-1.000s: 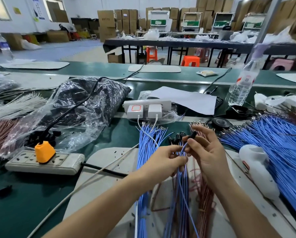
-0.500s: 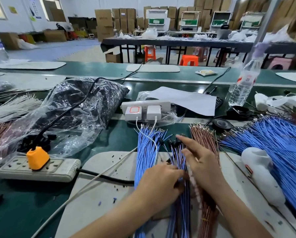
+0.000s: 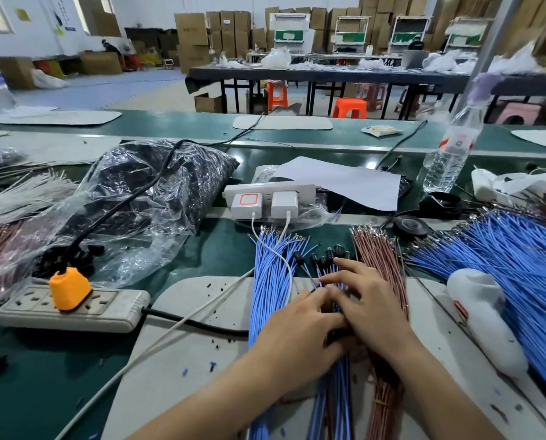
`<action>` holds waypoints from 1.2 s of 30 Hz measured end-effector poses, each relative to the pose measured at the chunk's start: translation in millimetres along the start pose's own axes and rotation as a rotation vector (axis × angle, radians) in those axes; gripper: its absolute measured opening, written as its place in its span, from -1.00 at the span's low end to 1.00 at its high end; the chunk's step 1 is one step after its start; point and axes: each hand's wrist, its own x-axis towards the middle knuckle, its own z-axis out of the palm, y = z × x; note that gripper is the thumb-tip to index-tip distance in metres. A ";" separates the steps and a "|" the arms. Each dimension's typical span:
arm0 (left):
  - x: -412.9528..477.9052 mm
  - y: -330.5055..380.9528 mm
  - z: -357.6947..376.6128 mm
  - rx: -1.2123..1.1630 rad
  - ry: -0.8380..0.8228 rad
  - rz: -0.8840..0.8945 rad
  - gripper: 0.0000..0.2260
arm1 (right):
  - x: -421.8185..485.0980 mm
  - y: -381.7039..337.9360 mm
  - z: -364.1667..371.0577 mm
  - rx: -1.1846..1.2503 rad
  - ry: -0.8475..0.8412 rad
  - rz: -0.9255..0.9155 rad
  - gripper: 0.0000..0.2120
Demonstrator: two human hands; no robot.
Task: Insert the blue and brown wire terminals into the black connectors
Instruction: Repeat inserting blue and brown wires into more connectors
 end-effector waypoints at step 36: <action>-24.7 -207.9 -140.5 0.322 -0.049 -0.886 -0.83 | 29.1 -53.4 20.6 0.555 -0.345 0.621 -0.87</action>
